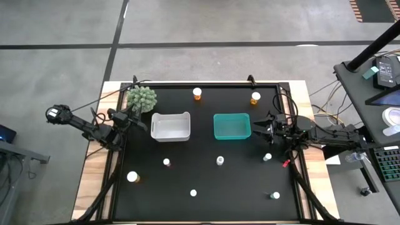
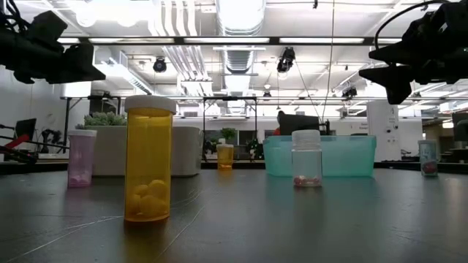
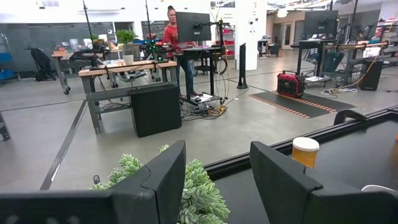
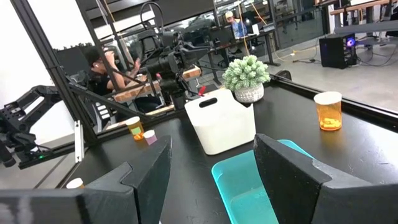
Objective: Pick and place medicine bottles into bin by pill shape (circle, oval)
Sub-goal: Put the small pink tablet bottle into the green bin
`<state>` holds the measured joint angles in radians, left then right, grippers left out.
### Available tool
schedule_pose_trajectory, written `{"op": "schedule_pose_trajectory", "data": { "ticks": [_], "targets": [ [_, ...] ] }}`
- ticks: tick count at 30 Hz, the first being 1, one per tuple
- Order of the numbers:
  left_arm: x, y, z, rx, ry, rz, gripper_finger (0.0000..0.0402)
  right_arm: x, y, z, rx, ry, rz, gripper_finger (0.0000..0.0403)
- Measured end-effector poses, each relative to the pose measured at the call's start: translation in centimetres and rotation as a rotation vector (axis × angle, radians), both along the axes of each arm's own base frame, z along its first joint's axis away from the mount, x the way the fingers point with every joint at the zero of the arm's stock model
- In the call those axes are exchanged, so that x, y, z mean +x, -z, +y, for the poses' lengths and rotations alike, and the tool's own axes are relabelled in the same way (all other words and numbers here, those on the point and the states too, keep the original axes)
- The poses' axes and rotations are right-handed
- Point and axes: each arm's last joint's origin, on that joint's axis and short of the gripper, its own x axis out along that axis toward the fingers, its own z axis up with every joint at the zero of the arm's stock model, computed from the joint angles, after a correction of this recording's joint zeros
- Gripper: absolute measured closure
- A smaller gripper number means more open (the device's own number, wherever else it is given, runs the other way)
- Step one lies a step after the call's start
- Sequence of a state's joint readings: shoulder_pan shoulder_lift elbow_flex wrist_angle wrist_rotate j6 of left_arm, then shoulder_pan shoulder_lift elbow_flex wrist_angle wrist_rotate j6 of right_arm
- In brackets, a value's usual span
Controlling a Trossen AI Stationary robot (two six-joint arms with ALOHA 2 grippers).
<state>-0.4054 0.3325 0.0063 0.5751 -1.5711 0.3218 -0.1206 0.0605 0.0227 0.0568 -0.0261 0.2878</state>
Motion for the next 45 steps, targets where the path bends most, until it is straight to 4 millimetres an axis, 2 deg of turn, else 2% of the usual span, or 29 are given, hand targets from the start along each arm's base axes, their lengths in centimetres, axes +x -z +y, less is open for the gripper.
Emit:
{"op": "schedule_pose_trajectory", "data": {
  "ticks": [18,20,24,27,33,42,45],
  "targets": [
    [0.0,0.0,0.0,-0.001,0.0,-0.001,0.0237,0.0,0.0,0.0,-0.027,0.006,-0.002,0.0184],
    [0.0,0.0,0.0,-0.038,0.004,-0.091,0.0237,0.0,-0.1,-0.1,-0.026,0.045,-0.004,0.0184],
    [0.0,0.0,0.0,-0.199,0.02,-0.463,0.0237,-0.1,-0.1,-0.4,-0.036,0.131,-0.002,0.0184],
    [0.1,0.0,0.0,-0.272,0.021,-0.629,0.0237,-0.1,-0.1,-0.4,-0.056,0.135,0.001,0.0184],
    [0.0,-0.2,0.0,-0.299,0.023,-0.691,0.0237,-0.1,-0.4,-0.4,-0.057,0.134,-0.037,0.0184],
    [0.2,-0.2,-0.1,-0.369,0.072,-0.826,0.0237,-0.4,-2.5,-0.4,-0.171,0.181,-0.235,0.0184],
    [0.3,-0.2,-0.1,-0.366,0.071,-0.819,0.0237,-0.7,-3.2,-0.4,-0.227,0.197,-0.301,0.0184]
  ]
}}
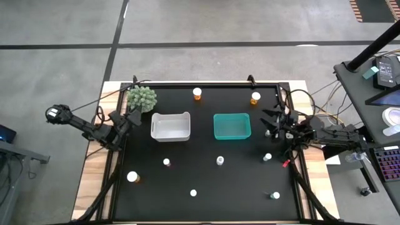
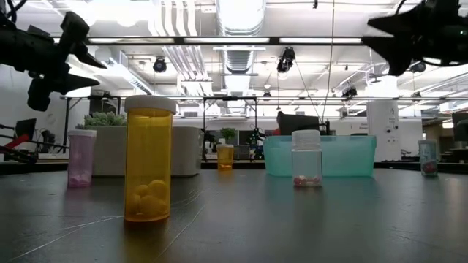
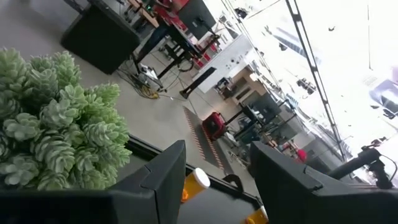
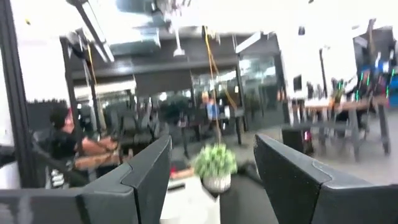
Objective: Pick and place medicine bottles into bin by pill shape (circle, oval)
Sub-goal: Put the small pink tablet bottle into the green bin
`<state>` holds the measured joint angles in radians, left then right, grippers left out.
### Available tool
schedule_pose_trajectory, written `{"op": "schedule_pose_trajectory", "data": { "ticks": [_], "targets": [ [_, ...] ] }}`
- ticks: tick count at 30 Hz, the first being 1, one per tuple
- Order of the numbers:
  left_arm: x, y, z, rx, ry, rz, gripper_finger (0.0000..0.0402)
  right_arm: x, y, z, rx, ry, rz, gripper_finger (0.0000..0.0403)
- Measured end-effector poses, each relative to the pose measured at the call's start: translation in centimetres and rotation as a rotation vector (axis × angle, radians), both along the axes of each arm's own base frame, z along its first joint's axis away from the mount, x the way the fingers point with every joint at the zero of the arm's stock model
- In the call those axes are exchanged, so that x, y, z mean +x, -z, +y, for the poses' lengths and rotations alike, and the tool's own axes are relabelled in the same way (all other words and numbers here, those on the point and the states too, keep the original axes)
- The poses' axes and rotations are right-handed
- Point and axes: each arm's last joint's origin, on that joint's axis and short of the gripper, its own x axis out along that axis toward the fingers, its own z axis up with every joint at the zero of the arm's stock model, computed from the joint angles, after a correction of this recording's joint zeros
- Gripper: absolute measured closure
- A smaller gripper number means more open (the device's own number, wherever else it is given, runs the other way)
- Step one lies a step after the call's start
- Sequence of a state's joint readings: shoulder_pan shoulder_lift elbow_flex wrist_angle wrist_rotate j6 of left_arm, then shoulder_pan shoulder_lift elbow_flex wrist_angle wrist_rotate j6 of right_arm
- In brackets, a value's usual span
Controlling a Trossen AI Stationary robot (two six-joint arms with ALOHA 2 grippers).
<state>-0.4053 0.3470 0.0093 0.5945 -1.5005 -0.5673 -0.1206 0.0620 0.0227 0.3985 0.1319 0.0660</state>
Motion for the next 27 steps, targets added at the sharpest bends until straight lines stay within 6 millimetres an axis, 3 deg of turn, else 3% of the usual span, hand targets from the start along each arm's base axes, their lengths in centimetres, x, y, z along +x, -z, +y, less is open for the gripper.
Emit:
{"op": "schedule_pose_trajectory", "data": {
  "ticks": [9,19,24,27],
  "targets": [
    [-0.1,0.1,0.1,-0.009,-0.061,0.018,0.0237,-0.6,-1.6,0.1,-0.158,0.056,-0.139,0.0184],
    [-0.1,0.2,0.0,-0.002,-0.061,0.034,0.0237,-0.4,-3.9,0.2,-0.222,0.061,-0.149,0.0184],
    [0.3,-0.2,-0.2,0.038,0.095,0.016,0.0237,0.9,-5.9,0.0,-0.224,0.059,-0.088,0.0184],
    [0.6,-1.5,-0.4,0.074,0.207,-0.005,0.0237,2.4,-6.8,-0.2,-0.245,0.066,-0.021,0.0184]
  ]
}}
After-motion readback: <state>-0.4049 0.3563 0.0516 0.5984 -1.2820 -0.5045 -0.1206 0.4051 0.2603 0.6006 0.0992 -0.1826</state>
